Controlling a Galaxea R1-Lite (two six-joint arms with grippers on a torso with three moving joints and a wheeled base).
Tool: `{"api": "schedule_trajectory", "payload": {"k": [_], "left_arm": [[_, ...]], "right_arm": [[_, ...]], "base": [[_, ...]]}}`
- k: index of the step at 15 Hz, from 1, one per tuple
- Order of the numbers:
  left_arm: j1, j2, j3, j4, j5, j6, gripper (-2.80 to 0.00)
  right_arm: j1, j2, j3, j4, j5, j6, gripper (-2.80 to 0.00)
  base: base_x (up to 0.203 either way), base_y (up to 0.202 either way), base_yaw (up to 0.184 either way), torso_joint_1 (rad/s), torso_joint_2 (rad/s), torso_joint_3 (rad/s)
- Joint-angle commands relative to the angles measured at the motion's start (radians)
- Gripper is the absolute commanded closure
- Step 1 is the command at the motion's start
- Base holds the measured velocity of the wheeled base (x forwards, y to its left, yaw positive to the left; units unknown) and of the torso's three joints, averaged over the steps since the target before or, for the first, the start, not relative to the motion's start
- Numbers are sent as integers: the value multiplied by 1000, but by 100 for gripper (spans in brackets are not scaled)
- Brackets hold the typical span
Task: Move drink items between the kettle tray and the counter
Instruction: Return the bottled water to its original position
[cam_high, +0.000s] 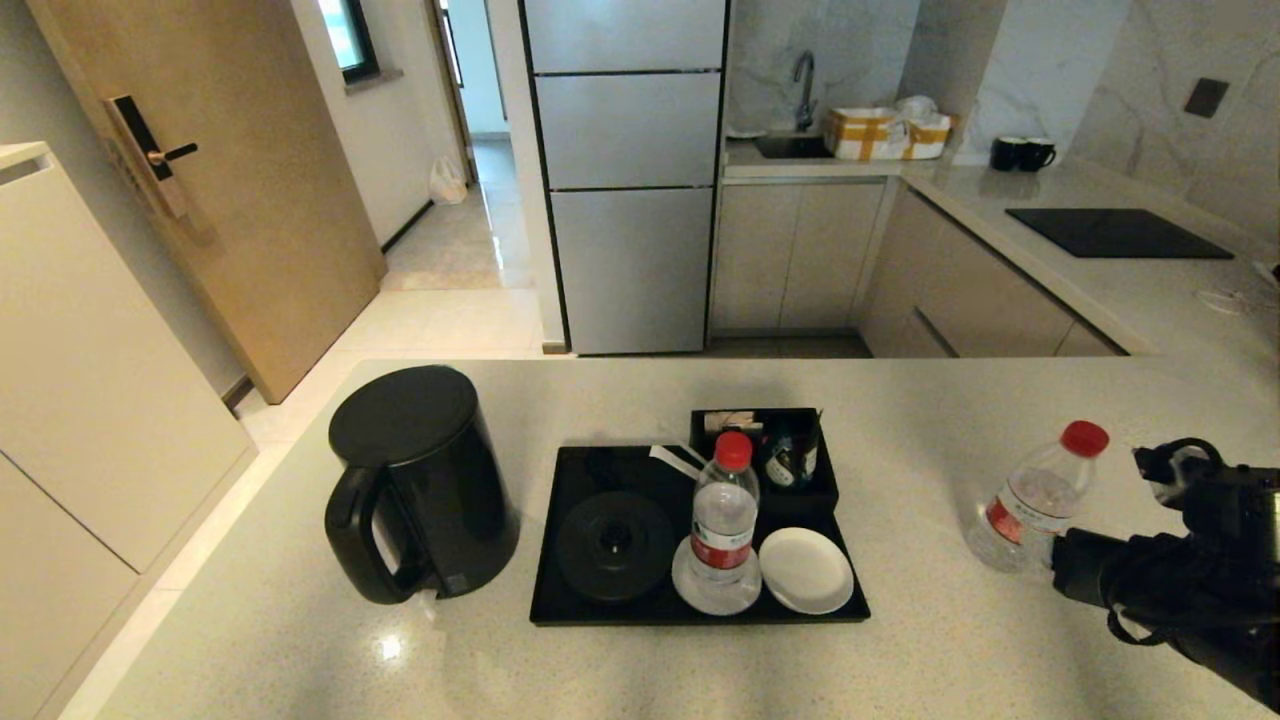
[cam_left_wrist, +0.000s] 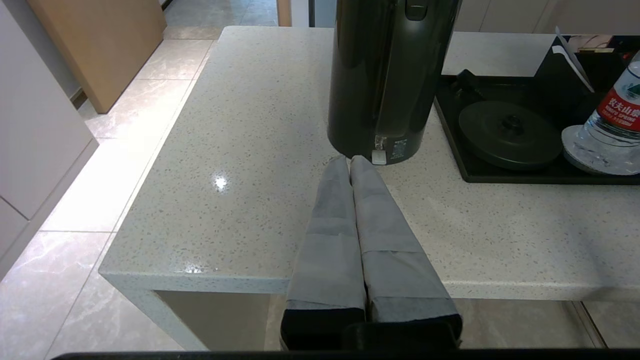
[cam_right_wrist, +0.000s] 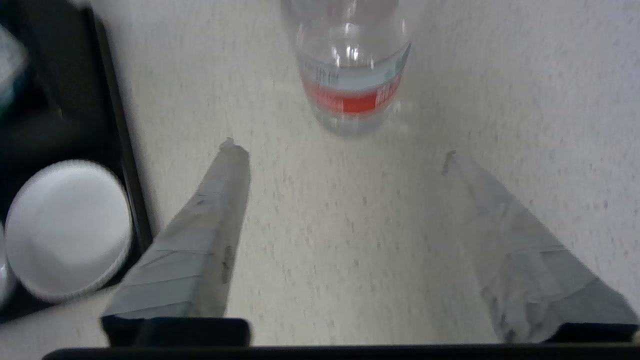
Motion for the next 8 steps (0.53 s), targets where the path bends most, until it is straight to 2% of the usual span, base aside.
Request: {"api": "schedule_trajectory", "payload": {"k": [1,4,8], "left_arm": [[0,1,2,-1,0,-1,0],[-1,1,2,-1,0,-1,0],[0,1,2,-1,0,-1,0]], "right_arm": [[-30,90,-44,-27,-4,1,-280],[-54,187,-113,-100,-5,-8,-280],[-68,305,-218,-103,-4,-9,-280]], "base": [[0,0,0,0,0,0],[0,0,0,0,0,0],[0,0,0,0,0,0]]}}
